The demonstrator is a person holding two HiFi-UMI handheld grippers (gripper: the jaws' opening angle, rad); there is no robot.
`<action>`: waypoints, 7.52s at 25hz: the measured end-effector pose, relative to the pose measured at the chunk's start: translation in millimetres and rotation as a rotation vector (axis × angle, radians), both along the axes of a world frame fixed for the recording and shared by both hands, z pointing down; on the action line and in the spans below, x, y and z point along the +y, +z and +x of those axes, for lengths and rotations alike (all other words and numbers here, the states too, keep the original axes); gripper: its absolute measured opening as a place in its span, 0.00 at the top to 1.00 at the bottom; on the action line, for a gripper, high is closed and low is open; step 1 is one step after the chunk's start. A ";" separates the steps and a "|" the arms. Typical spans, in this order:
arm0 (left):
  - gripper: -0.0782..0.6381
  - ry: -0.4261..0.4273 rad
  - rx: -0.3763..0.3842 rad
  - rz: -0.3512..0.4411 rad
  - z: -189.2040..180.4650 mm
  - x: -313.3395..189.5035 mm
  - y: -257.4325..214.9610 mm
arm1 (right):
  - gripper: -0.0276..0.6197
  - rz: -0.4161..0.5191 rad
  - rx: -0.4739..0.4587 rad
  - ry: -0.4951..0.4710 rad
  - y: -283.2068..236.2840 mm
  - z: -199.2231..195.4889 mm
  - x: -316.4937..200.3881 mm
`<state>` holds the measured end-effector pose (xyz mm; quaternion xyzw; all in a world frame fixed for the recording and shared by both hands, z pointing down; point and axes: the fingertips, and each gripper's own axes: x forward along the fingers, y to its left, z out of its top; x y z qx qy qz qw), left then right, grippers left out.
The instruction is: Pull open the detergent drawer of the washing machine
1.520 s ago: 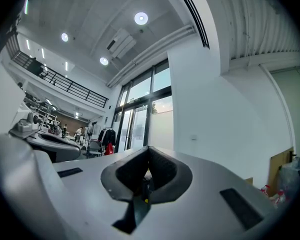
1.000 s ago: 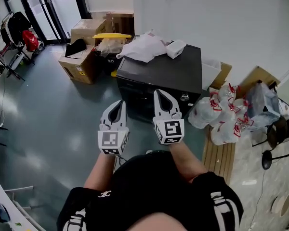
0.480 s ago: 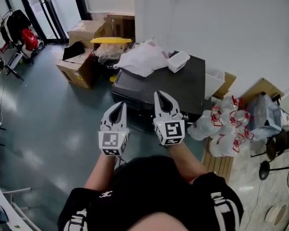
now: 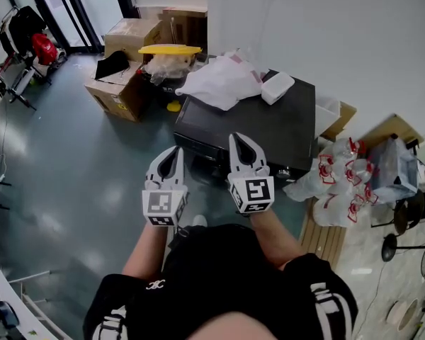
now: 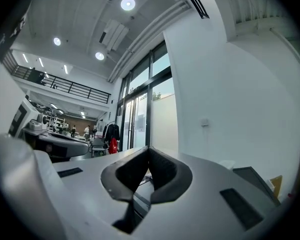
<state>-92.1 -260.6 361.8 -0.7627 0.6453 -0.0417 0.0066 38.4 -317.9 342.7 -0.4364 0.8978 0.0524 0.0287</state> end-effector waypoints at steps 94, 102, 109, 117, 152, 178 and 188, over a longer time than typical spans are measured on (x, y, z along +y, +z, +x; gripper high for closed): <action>0.52 0.489 1.618 -0.165 -42.6 -155.3 305.9 | 0.95 -0.346 0.143 0.312 126.7 107.9 -17.0; 0.55 0.441 1.705 -0.135 -44.9 -151.2 309.2 | 0.95 -0.369 0.126 0.277 131.7 97.6 -12.1; 0.58 0.416 1.726 -0.173 -45.7 -146.3 308.8 | 0.95 -0.363 0.144 0.246 131.1 88.5 -4.7; 0.59 0.392 1.726 -0.164 -50.6 -140.4 311.7 | 0.95 -0.342 0.171 0.221 123.2 89.8 -3.8; 0.67 0.425 1.708 -0.094 -49.5 -138.1 317.1 | 0.95 -0.348 0.232 0.199 125.0 97.6 -23.5; 0.69 0.466 1.678 -0.097 -54.5 -36.3 320.3 | 0.95 -0.362 0.198 0.055 138.4 46.1 -7.9; 0.68 0.418 1.660 -0.098 -55.0 2.7 317.5 | 0.95 -0.391 0.176 -0.004 145.7 47.8 2.9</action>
